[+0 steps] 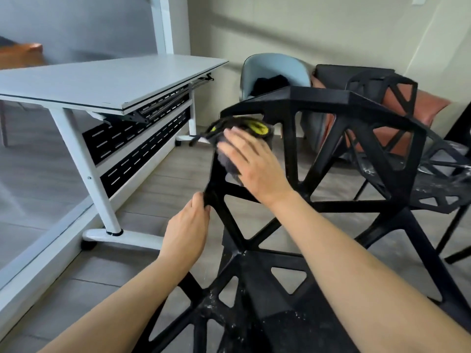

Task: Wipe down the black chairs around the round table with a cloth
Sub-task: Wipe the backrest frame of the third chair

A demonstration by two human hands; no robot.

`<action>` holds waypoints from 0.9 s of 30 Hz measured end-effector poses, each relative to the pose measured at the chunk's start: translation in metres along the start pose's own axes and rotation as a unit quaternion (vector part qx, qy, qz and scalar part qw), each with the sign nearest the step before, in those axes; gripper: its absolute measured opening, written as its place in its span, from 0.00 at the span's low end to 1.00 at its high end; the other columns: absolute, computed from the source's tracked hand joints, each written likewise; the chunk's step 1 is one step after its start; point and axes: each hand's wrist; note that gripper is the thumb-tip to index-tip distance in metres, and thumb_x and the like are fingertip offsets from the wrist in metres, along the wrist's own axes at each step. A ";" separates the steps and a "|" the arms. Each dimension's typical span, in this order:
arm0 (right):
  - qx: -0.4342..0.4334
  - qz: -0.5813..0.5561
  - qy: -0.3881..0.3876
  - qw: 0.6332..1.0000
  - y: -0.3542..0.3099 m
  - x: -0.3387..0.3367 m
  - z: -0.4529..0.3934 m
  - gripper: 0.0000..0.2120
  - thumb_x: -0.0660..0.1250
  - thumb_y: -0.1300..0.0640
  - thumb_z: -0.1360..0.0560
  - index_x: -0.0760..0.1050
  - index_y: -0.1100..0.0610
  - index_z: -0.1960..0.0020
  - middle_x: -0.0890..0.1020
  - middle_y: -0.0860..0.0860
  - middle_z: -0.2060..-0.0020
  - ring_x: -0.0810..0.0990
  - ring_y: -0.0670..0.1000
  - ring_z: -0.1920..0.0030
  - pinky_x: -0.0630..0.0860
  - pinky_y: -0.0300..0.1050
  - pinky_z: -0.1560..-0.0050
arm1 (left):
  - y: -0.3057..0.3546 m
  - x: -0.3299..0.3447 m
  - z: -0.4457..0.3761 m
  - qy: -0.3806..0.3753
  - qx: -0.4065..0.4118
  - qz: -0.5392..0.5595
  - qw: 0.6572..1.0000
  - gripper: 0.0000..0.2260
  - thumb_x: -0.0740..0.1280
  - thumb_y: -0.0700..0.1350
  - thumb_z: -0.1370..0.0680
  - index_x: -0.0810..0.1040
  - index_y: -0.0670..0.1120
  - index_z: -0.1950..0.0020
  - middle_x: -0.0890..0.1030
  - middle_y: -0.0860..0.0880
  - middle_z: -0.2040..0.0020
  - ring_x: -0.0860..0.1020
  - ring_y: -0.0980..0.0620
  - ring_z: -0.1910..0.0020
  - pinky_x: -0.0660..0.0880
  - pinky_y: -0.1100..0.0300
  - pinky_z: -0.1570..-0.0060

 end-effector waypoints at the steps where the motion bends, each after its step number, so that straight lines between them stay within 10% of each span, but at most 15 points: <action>1: 0.042 0.008 0.013 0.999 0.012 -0.005 -0.005 0.27 0.68 0.65 0.25 0.71 0.59 0.27 0.69 0.58 0.25 0.64 0.58 0.23 0.67 0.56 0.28 | -0.002 0.000 -0.002 -0.002 0.000 0.002 1.000 0.08 0.55 0.47 0.15 0.68 0.46 0.39 0.78 0.48 0.51 0.78 0.42 0.60 0.72 0.49 0.63; 5: 0.166 -0.018 0.049 0.985 0.019 -0.015 -0.017 0.30 0.73 0.63 0.27 0.70 0.59 0.27 0.68 0.58 0.25 0.63 0.59 0.23 0.62 0.56 0.23 | -0.005 -0.003 -0.003 -0.007 0.005 0.008 1.000 0.10 0.55 0.47 0.15 0.68 0.47 0.36 0.78 0.49 0.51 0.78 0.42 0.58 0.73 0.49 0.61; 27: 0.155 0.012 -0.079 0.985 0.008 -0.019 0.137 0.31 0.76 0.64 0.31 0.74 0.58 0.29 0.73 0.56 0.29 0.69 0.59 0.30 0.69 0.56 0.30 | -0.002 -0.002 -0.001 -0.003 -0.003 0.010 1.000 0.08 0.54 0.48 0.15 0.67 0.47 0.40 0.76 0.49 0.57 0.76 0.41 0.61 0.74 0.45 0.60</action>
Point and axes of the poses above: each hand's wrist, its own z-axis away from the middle knuckle, its own x-axis out of the palm, y = z × x
